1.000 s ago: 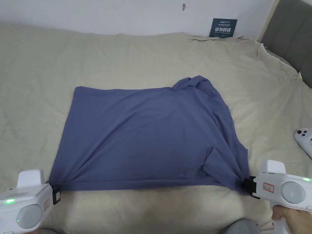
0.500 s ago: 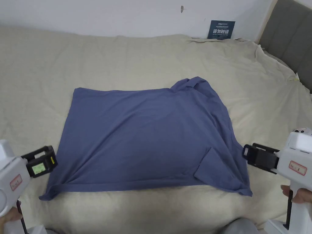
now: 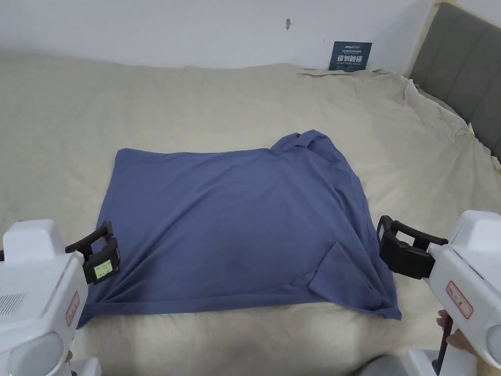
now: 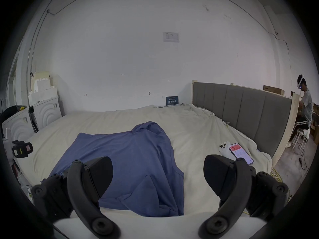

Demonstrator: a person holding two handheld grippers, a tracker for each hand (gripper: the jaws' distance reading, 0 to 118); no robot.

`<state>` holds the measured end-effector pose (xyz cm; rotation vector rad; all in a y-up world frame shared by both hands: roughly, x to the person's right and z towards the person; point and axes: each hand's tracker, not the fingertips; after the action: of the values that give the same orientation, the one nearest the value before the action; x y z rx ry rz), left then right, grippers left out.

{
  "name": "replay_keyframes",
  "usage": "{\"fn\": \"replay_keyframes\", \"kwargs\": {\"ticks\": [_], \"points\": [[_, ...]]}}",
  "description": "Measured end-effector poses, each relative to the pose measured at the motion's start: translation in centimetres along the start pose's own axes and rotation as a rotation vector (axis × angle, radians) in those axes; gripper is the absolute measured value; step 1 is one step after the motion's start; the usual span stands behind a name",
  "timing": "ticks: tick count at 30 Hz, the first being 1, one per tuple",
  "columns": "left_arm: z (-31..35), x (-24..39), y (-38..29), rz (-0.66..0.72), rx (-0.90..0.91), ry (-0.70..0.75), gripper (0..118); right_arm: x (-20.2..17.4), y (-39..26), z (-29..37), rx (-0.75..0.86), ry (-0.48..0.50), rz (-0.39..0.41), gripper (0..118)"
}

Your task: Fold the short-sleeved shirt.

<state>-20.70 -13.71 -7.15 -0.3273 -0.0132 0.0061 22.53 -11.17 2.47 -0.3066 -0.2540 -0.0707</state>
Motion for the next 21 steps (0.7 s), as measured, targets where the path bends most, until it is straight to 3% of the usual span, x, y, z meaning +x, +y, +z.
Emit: {"fn": "replay_keyframes", "kwargs": {"ticks": [1,2,4,5,7,8,21], "points": [[-0.2,-0.1,-0.3,0.009,0.0,-0.005,66,-0.1,-0.2,0.0,0.002,0.003,-0.007,105],[-0.3,0.0,-0.4,0.022,-0.005,-0.01,48,-0.2,-0.3,0.1,0.005,0.006,-0.011,95],[-0.5,-0.1,-0.7,0.048,-0.017,-0.015,24,-0.6,-0.3,0.3,0.007,0.008,-0.009,63],[-0.6,-0.1,-0.8,0.051,-0.018,-0.016,12,-0.7,-0.5,0.4,0.007,0.006,-0.012,41],[-0.6,0.1,-1.0,0.05,-0.016,-0.015,2,-0.7,-0.5,0.3,0.004,0.011,-0.012,8],[-0.2,0.3,-0.9,0.044,-0.016,-0.015,0,-0.9,-0.6,0.4,0.007,0.001,-0.011,2],[0.6,0.4,-1.1,0.028,-0.017,-0.034,0,-1.4,-0.9,0.5,-0.004,0.015,0.003,0]]}}
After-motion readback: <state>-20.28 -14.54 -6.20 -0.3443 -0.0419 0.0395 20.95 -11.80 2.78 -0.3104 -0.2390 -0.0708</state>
